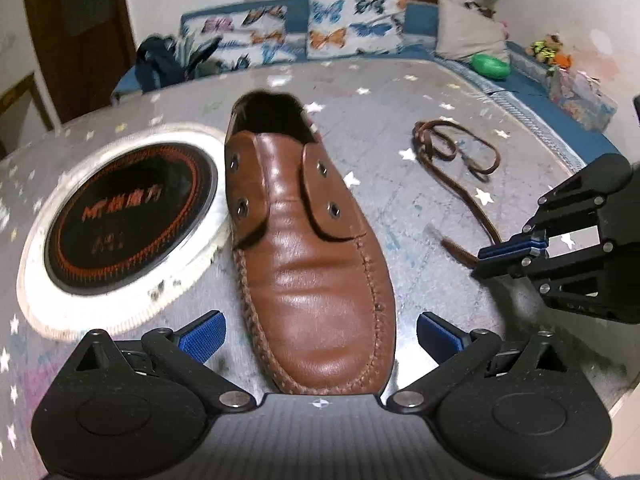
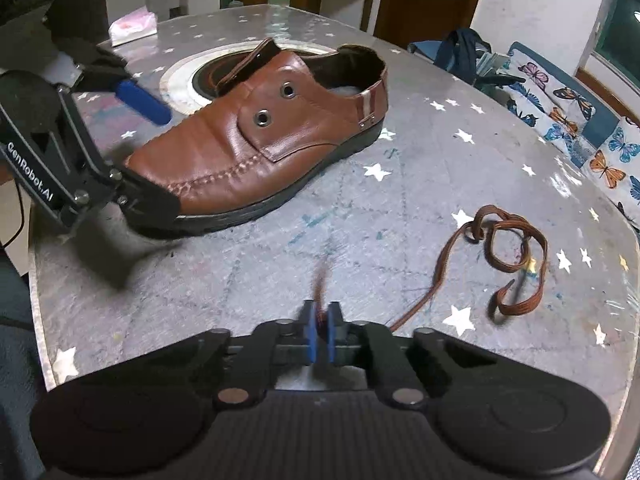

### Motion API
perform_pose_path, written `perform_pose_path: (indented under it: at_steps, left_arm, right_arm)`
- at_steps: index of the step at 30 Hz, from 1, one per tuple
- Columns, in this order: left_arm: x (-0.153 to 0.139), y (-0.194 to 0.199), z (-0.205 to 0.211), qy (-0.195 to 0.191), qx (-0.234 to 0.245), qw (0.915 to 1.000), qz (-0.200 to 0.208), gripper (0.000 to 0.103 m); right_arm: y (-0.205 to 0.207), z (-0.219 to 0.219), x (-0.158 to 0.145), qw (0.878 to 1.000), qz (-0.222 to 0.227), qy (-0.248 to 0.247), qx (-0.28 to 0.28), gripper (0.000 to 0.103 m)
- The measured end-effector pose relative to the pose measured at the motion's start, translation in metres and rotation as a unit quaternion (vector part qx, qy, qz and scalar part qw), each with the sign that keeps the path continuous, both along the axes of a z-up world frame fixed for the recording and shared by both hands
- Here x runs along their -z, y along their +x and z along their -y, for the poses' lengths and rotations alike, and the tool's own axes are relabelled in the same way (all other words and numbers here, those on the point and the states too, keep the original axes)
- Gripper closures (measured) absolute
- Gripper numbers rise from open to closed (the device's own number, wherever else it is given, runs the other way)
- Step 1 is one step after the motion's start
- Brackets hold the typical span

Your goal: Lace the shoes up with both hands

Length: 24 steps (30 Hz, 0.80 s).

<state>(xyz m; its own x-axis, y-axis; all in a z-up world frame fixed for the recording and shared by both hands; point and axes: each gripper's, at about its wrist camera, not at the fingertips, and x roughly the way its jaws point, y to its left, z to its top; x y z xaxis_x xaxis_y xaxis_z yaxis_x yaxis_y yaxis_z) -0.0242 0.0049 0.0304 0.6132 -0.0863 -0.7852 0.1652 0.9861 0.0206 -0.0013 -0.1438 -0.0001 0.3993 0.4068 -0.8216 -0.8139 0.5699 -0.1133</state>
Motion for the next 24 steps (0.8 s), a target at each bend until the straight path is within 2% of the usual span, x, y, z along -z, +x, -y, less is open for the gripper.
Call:
perform_pose_path:
  at_steps: [3,7,10,13,19,24]
  left_arm:
    - [-0.004,-0.004,0.001,0.001,0.027,0.9994,0.023,0.000]
    - [-0.008,-0.002,-0.003,-0.017,0.040,0.9984,0.036,0.000]
    - [-0.010,0.000,-0.002,0.000,0.044,0.9977,0.051,0.001]
    - [-0.011,0.001,0.001,0.021,0.059,0.9965,0.056,0.003]
    - [-0.011,0.002,0.002,0.004,0.076,0.9954,0.058,0.002]
    - [-0.012,0.000,-0.001,0.008,0.080,0.9944,0.069,0.002]
  right_arm:
    - [-0.001,0.001,0.001,1.000,0.004,-0.004,-0.001,0.100]
    - [-0.002,0.001,0.001,1.000,0.009,-0.006,-0.002,0.099]
    - [-0.010,-0.002,0.001,0.999,0.033,-0.018,-0.013,0.100]
    - [-0.013,-0.002,0.003,0.999,0.044,-0.021,-0.016,0.100]
    - [-0.015,-0.002,0.005,0.998,0.053,-0.022,-0.010,0.100]
    - [-0.015,-0.002,0.004,0.998,0.056,-0.019,-0.008,0.100]
